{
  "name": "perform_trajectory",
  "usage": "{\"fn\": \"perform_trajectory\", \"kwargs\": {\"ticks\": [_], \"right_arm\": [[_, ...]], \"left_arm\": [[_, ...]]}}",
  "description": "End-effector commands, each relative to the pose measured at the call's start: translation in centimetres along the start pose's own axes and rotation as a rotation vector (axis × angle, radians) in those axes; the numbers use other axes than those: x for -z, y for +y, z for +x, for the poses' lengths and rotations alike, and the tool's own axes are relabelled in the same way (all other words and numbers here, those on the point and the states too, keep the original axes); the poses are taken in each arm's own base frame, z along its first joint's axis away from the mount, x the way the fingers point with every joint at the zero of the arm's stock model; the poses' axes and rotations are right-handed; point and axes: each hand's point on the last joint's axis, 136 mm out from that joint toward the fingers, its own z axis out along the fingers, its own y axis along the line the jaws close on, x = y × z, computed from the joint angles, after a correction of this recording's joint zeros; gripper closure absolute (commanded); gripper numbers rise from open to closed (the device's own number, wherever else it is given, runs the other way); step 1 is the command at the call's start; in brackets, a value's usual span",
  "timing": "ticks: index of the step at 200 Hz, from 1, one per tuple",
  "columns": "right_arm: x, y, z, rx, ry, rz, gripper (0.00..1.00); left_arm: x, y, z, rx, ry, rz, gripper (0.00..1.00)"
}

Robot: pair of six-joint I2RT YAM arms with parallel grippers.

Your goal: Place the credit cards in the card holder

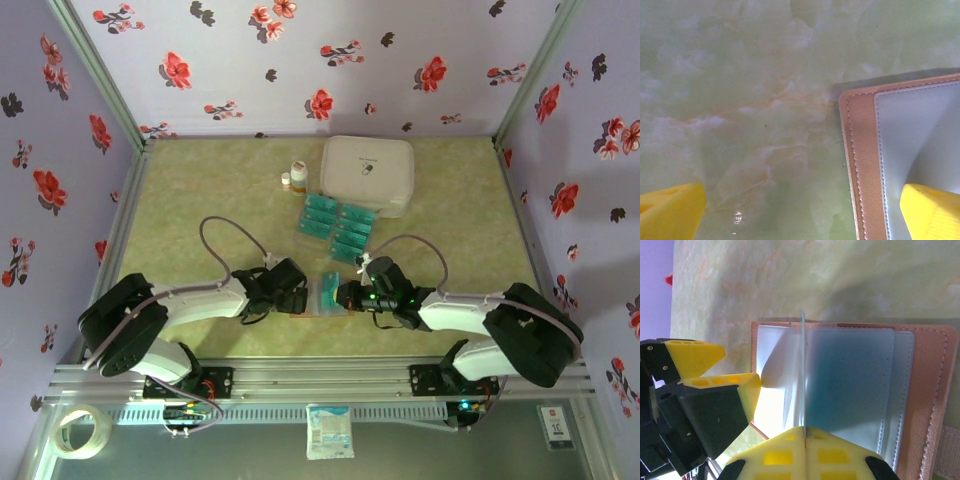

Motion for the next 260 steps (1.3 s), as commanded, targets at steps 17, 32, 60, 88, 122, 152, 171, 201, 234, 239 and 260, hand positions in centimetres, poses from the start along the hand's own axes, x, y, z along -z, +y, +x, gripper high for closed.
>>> {"fn": "perform_trajectory", "kwargs": {"ticks": [17, 32, 60, 88, 122, 152, 171, 201, 234, 239, 260], "right_arm": [[0.4, 1.7, -1.1, 0.005, -0.03, -0.038, 1.0], [0.4, 2.0, -1.1, 0.007, -0.026, -0.047, 1.0], [0.0, 2.3, -1.1, 0.011, -0.018, -0.061, 1.0], [-0.4, 2.3, -1.1, 0.004, -0.013, -0.072, 1.0], [-0.8, 2.4, -1.1, -0.003, -0.008, -0.081, 1.0], [-1.0, 2.4, -1.2, -0.005, -0.009, -0.083, 1.0], [-1.1, 2.2, -1.1, -0.007, -0.006, -0.079, 1.0], [-1.1, 2.1, -0.9, -0.01, -0.003, -0.078, 1.0], [-1.2, 1.8, -0.8, -0.015, 0.001, -0.077, 1.0], [-1.3, 1.8, -0.7, -0.016, 0.004, -0.077, 1.0], [-1.4, 1.8, -0.7, -0.018, 0.005, -0.077, 1.0]], "left_arm": [[0.6, 0.8, 0.6, 0.0, 0.007, -0.02, 0.0], [0.7, 0.8, 0.6, -0.002, 0.006, -0.02, 0.0], [0.5, 1.0, 0.8, -0.001, 0.012, -0.026, 0.0], [0.2, 1.1, 1.1, -0.003, 0.02, -0.034, 0.0], [0.1, 1.2, 1.2, -0.004, 0.02, -0.036, 0.0], [-0.1, 1.3, 1.4, -0.004, 0.025, -0.04, 0.0], [-0.1, 1.4, 1.5, -0.005, 0.027, -0.042, 0.0], [-0.2, 1.5, 1.6, -0.005, 0.028, -0.043, 0.0], [-0.2, 1.5, 1.7, 0.001, 0.029, -0.042, 0.0], [-0.2, 1.5, 1.6, 0.002, 0.026, -0.042, 0.0], [-0.2, 1.4, 1.7, 0.001, 0.027, -0.04, 0.0]]}}
